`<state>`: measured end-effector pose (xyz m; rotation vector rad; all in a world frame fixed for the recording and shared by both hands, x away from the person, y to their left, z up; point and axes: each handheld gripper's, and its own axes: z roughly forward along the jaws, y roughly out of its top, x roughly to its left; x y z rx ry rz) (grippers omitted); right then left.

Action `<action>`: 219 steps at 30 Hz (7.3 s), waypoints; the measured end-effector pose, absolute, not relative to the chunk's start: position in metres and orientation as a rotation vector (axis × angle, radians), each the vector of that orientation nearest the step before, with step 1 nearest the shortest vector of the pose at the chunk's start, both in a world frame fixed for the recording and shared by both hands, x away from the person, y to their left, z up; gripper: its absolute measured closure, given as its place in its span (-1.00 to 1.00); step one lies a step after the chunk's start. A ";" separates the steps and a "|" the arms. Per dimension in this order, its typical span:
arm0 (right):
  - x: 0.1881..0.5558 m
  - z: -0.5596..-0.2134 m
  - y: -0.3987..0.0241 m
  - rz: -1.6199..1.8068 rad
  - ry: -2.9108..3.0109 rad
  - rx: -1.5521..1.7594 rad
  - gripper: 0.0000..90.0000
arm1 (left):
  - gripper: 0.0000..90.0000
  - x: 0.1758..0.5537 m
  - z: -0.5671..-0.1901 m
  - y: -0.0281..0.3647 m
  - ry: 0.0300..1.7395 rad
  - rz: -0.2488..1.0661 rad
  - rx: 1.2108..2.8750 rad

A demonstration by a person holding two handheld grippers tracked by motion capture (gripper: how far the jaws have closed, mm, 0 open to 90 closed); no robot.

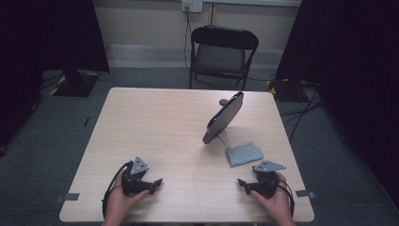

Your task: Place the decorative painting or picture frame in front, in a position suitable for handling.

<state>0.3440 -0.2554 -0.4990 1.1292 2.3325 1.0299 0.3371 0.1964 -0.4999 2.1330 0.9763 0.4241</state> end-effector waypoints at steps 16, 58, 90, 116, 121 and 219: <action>0.369 -0.478 -0.266 1.037 2.230 1.184 -0.35 | -0.66 0.336 -0.500 0.195 0.979 0.425 2.133; 0.395 -0.475 -0.266 1.076 2.210 1.318 0.94 | -0.65 0.334 -0.499 0.192 0.981 0.417 2.140; 0.347 -0.476 -0.145 1.255 2.475 1.038 0.81 | -0.56 0.324 -0.472 0.163 0.871 0.353 2.126; 0.352 -0.465 -0.224 1.100 2.330 1.090 -0.11 | -0.39 0.344 -0.461 0.076 0.671 0.214 2.199; 0.355 -0.463 -0.224 1.083 2.318 1.072 -0.12 | -0.36 0.343 -0.468 0.070 0.653 0.218 2.238; 0.463 -0.491 -0.216 1.022 2.417 0.997 0.99 | -0.14 0.327 -0.466 0.202 0.977 0.386 2.156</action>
